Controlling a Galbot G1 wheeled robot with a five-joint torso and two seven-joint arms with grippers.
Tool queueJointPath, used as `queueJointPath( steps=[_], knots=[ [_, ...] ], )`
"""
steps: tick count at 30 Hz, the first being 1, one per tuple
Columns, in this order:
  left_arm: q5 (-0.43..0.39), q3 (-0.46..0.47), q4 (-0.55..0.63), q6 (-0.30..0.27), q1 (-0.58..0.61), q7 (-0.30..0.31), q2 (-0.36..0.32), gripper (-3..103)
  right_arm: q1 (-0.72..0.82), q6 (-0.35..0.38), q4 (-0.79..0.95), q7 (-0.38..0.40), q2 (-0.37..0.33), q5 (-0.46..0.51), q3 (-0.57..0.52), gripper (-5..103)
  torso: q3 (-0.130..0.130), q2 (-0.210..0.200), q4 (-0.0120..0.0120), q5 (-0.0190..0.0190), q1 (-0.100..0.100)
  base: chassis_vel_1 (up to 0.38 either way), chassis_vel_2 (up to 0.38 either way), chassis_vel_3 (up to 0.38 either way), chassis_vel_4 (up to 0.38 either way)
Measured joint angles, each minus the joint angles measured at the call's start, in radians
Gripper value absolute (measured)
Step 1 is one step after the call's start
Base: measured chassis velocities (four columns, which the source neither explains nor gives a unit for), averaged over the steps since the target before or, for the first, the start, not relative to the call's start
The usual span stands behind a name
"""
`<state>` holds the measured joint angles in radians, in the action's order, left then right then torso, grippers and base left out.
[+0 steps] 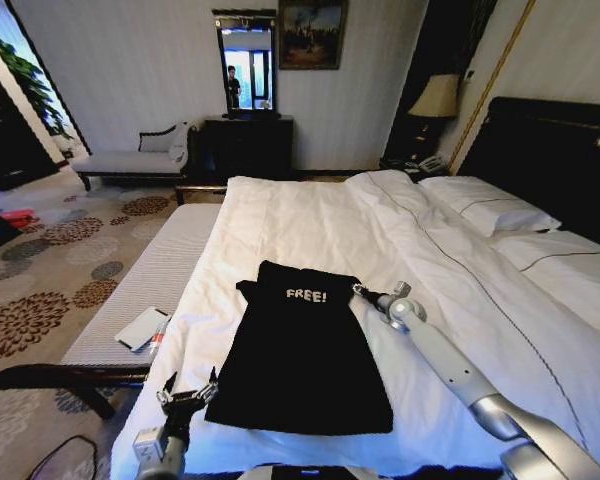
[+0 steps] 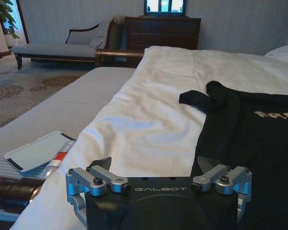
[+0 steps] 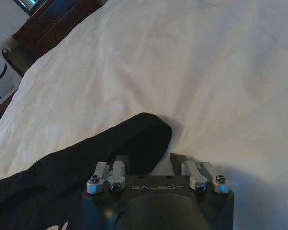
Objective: Fold the clothes on the bed.
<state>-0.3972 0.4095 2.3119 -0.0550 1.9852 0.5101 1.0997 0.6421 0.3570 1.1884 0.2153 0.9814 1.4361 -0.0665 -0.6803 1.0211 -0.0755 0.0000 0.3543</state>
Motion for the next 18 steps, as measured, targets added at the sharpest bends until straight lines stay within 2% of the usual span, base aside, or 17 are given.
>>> queueJointPath(
  steps=[1, 3, 5, 15, 16, 18],
  knots=[
    [0.000, 0.001, 0.001, 0.000, 0.000, 0.000, 0.000, 100, -0.004, -0.001, -0.009, -0.002, 0.003, -0.001, 0.000, 40, 0.000, 0.000, 0.0000, 0.0000, 0.000, 0.000, 0.000, 0.000, 0.000],
    [0.000, 0.001, 0.001, 0.000, 0.001, 0.001, 0.000, 100, -0.007, -0.003, -0.019, -0.004, 0.006, -0.001, 0.000, 40, 0.000, 0.000, 0.0000, 0.0000, 0.000, 0.000, 0.000, 0.000, 0.000],
    [0.000, 0.001, 0.002, 0.000, 0.003, 0.001, 0.001, 100, -0.013, -0.005, -0.034, -0.007, 0.010, -0.002, -0.001, 33, 0.000, 0.000, 0.0001, 0.0001, 0.000, 0.000, 0.000, 0.000, 0.000],
    [-0.012, 0.006, -0.004, -0.001, -0.011, 0.004, 0.001, 100, -0.032, -0.007, -0.047, -0.005, 0.029, -0.004, 0.011, 32, 0.000, 0.000, 0.0000, 0.0000, 0.000, 0.000, 0.000, 0.000, 0.000],
    [-0.015, 0.007, -0.006, -0.001, -0.012, 0.004, 0.001, 100, -0.034, -0.008, -0.049, -0.003, 0.035, -0.007, 0.012, 24, 0.000, 0.000, 0.0002, 0.0000, 0.000, 0.000, 0.000, 0.000, 0.000],
    [-0.016, 0.008, -0.006, -0.001, -0.013, 0.004, 0.001, 100, -0.035, -0.008, -0.051, -0.002, 0.036, -0.008, 0.013, 24, 0.000, 0.000, 0.0004, 0.0000, 0.000, 0.000, 0.000, 0.000, 0.000]
  ],
)
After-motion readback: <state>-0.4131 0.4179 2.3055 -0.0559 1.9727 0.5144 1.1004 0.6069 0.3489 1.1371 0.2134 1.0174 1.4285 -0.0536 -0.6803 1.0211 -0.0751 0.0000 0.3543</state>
